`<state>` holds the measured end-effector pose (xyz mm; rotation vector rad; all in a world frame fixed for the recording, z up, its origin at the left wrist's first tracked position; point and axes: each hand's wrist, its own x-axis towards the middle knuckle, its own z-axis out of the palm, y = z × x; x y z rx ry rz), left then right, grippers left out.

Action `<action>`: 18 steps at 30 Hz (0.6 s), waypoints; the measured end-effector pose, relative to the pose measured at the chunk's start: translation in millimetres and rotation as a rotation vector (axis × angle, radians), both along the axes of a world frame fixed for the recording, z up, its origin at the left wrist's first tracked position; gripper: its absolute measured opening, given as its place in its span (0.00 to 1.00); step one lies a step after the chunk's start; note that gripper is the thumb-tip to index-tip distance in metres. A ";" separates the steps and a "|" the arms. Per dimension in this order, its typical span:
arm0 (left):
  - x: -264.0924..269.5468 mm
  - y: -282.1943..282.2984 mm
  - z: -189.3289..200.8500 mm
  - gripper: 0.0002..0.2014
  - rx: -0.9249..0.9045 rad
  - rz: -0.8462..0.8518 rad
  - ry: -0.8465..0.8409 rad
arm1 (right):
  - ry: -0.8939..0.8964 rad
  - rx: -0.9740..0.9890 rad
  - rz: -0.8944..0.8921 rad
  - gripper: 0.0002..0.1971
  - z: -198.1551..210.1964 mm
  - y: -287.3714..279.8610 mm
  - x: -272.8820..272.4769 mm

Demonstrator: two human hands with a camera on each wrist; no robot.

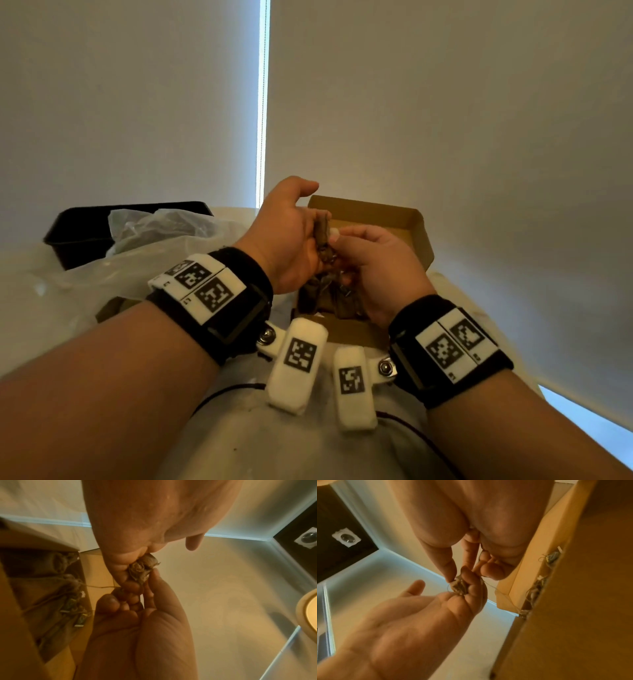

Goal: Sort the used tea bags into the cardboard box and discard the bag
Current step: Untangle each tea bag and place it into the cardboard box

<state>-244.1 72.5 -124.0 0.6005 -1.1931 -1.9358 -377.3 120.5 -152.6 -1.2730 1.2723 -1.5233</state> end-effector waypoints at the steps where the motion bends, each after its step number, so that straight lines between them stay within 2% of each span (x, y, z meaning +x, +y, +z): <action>1: -0.9 2.0 -1.2 0.25 -0.005 0.019 -0.016 | 0.029 -0.015 -0.002 0.05 -0.5 1.1 1.4; 6: 2.7 7.0 3.4 0.17 -0.045 0.032 -0.052 | 0.087 -0.060 0.025 0.07 1.1 2.6 1.5; 10: 0.4 6.9 4.2 0.10 -0.080 0.067 -0.092 | -0.003 -0.023 -0.009 0.07 1.1 0.6 3.1; 13: 0.4 6.5 2.0 0.14 -0.084 0.100 -0.106 | -0.085 -0.022 -0.080 0.06 -0.3 -3.8 1.8; 16: 1.4 5.7 3.3 0.03 -0.098 0.186 -0.172 | -0.198 -0.012 -0.108 0.05 0.8 -5.2 1.0; 18: 2.2 4.4 3.3 0.07 -0.130 0.223 -0.239 | -0.269 0.002 -0.089 0.05 1.7 -5.0 2.6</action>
